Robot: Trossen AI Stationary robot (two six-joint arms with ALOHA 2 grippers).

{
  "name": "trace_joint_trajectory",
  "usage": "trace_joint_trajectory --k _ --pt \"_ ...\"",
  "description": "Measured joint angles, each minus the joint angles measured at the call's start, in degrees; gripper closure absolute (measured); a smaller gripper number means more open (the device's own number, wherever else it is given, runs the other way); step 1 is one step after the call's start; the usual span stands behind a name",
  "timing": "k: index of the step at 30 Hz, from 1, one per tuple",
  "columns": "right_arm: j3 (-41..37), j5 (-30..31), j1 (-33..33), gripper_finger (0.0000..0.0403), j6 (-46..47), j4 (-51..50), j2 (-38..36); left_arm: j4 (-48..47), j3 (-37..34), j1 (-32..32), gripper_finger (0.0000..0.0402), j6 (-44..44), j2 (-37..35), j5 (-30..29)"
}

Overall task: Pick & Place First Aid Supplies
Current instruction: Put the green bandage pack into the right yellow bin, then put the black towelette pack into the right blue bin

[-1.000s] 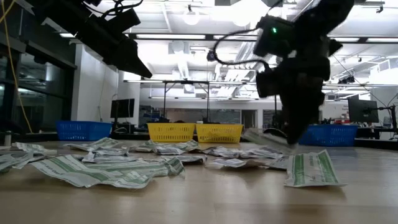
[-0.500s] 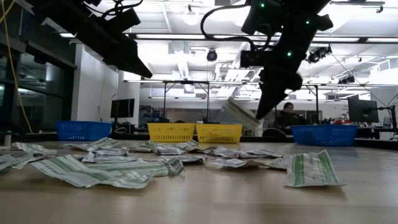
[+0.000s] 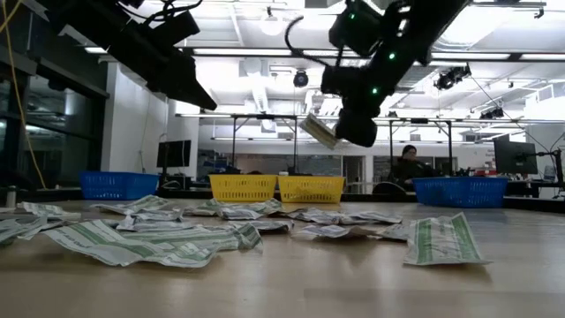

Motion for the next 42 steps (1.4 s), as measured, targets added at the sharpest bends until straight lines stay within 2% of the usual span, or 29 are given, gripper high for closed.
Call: trace_joint_trajectory --k 5,10,17,23,31,35,42 --pt "0.0 -7.0 -7.9 0.0403 -8.8 6.2 1.0 0.0 0.0 0.0 0.0229 -0.1 0.0 0.3" --pt "0.0 -16.6 -14.2 0.0403 -18.5 9.6 3.1 -0.2 0.0 0.0 0.0229 0.0 0.0 1.2" --pt "1.8 -21.6 -17.6 0.0403 -20.2 9.5 7.4 -0.3 0.0 0.0 0.0229 0.1 0.0 1.2" --pt "2.6 -22.7 -17.8 0.0403 -20.1 9.1 10.2 -0.4 0.0 0.0 0.0229 0.1 0.0 1.2" --pt "2.6 -23.9 -17.8 0.0399 -20.4 6.5 10.4 -0.4 0.0 0.0 0.0229 0.1 0.0 1.2" --pt "2.6 -26.2 -17.8 0.0381 -20.3 6.4 10.4 -0.4 0.0 0.0 0.0229 0.1 0.0 1.2" --pt "2.6 -25.9 -17.8 0.0333 -17.3 6.2 10.4 -0.4 0.0 0.0 0.0229 0.1 0.0 1.1"
